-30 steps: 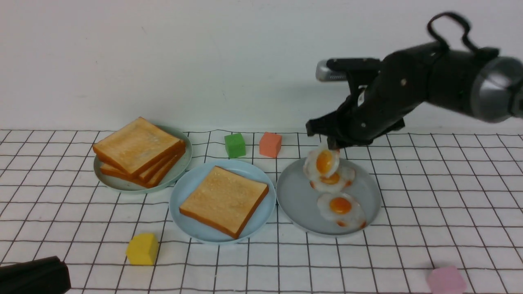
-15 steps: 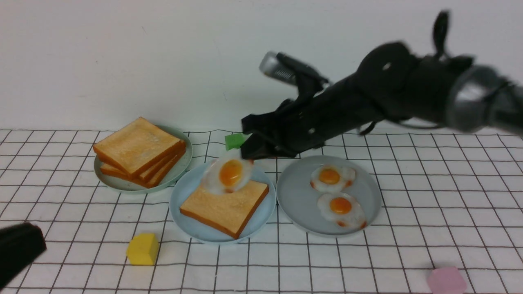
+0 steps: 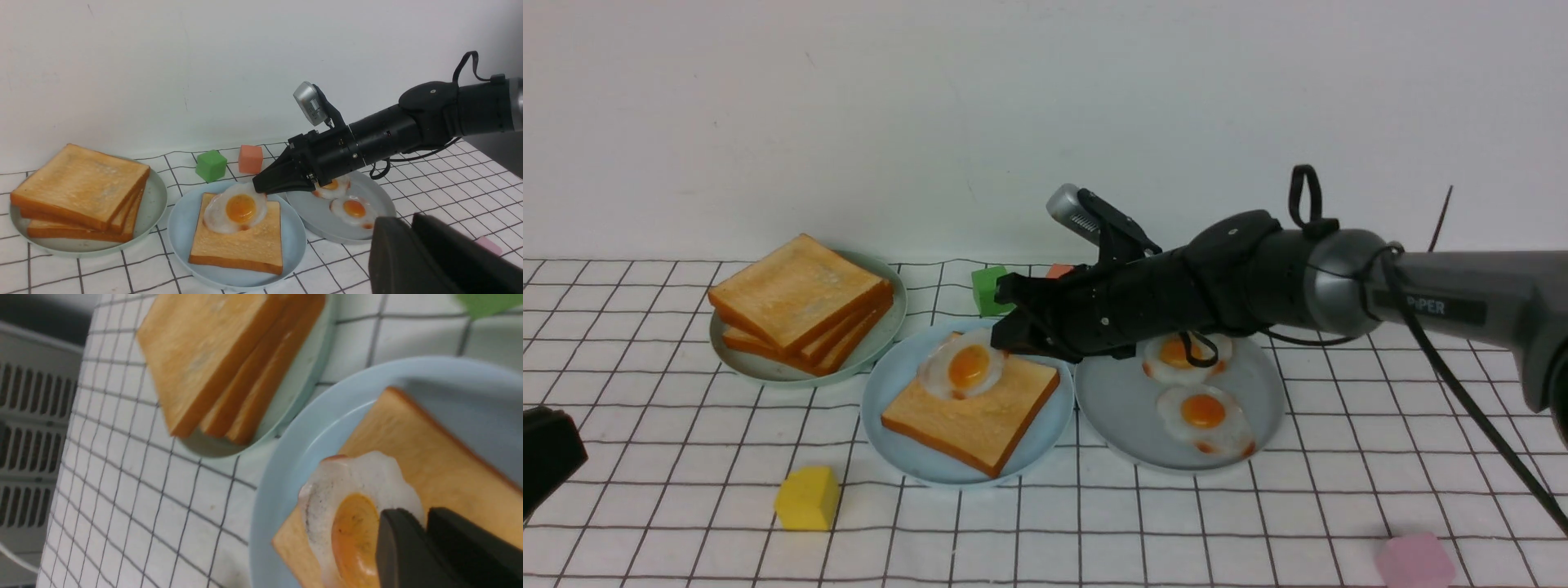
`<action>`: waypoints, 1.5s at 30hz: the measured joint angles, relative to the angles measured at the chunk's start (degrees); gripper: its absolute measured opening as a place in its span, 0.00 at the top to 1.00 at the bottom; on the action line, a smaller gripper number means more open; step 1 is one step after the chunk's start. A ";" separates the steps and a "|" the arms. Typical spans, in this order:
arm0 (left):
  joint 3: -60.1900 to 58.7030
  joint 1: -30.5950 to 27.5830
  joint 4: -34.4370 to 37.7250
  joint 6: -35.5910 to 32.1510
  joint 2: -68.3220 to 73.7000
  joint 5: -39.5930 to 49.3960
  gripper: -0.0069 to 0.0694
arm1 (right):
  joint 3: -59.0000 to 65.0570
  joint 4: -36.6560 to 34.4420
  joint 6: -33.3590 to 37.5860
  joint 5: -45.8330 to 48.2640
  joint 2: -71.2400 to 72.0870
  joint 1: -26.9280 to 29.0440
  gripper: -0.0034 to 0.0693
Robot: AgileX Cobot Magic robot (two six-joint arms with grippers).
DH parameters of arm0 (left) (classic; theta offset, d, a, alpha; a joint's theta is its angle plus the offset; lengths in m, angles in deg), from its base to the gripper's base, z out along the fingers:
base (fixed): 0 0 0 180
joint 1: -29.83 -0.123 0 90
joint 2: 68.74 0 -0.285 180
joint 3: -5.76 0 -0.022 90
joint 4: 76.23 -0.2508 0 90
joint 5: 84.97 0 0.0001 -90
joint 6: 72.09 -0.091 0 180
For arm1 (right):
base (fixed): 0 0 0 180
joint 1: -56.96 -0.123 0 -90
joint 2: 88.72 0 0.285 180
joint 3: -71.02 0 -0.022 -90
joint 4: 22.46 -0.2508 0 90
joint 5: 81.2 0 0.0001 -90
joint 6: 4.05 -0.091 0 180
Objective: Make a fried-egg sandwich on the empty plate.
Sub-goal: Use the right arm to place the fried egg on the slice of bread in the middle, then use the left arm to grab a slice of bread
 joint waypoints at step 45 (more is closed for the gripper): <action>33.64 -27.93 34.47 -34.36 65.17 10.75 0.93 | 30.52 60.76 -30.40 26.43 69.74 7.47 0.95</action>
